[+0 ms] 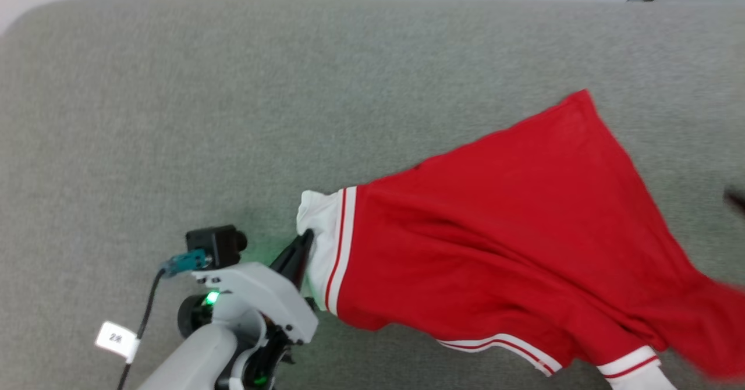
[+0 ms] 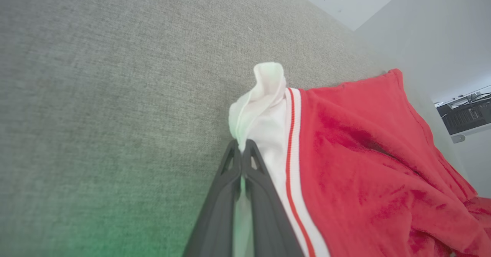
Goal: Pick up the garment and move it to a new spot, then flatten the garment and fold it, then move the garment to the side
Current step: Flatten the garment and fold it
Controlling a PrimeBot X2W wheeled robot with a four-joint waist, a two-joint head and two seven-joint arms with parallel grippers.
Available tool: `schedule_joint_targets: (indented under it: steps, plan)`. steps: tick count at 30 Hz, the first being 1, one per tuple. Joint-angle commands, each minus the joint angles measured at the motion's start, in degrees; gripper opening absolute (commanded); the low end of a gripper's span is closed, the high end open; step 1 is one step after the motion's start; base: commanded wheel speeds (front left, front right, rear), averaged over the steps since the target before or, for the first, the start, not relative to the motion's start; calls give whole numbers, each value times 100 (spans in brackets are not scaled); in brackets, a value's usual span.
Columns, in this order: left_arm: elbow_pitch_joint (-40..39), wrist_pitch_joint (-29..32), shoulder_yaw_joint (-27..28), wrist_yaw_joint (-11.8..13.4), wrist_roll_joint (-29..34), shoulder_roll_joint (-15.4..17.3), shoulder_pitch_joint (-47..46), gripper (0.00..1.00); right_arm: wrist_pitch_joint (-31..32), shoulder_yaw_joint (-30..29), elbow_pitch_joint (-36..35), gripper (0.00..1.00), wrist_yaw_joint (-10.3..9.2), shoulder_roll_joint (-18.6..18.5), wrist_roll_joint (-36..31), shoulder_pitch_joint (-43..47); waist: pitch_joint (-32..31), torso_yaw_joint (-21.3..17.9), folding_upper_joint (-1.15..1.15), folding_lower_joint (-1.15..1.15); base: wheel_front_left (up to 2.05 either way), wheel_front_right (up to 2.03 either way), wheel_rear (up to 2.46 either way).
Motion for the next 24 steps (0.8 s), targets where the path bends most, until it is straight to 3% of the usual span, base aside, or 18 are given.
schedule_joint_targets:
  steps: [1,6,11,16,21,22,23,24]
  plan:
    - [-26,2,-29,-34,56,-54,-116,0,-55,38,-2,100,-4,130,-236,-373,288,233,0,0,0,0,0]
    - [12,-9,-73,-75,109,-183,-318,0,-6,566,355,100,-5,402,-779,-1375,654,472,0,0,0,0,0]
    - [167,-71,-126,-165,139,-379,-534,0,-83,1390,1272,100,-5,560,-1306,-2461,1037,757,0,0,0,0,0]
    - [419,-164,-143,-262,136,-520,-642,0,-130,1966,2164,100,-5,657,-1324,-3116,1248,950,0,0,0,0,0]
    - [652,-255,-144,-340,118,-599,-673,0,116,2623,2738,100,-3,621,-1015,-3178,1285,1028,0,0,0,0,0]
    - [692,-274,-146,-342,111,-607,-667,0,125,2724,2783,46,-3,591,-961,-3180,1278,1031,0,0,0,0,0]
    - [726,-283,-147,-352,106,-614,-661,0,101,2806,2813,33,-3,576,-895,-3182,1265,1028,0,0,0,0,0]
    - [759,-299,-145,-367,98,-609,-650,0,78,2878,2843,0,-3,564,-822,-3195,1247,1019,0,0,0,0,0]
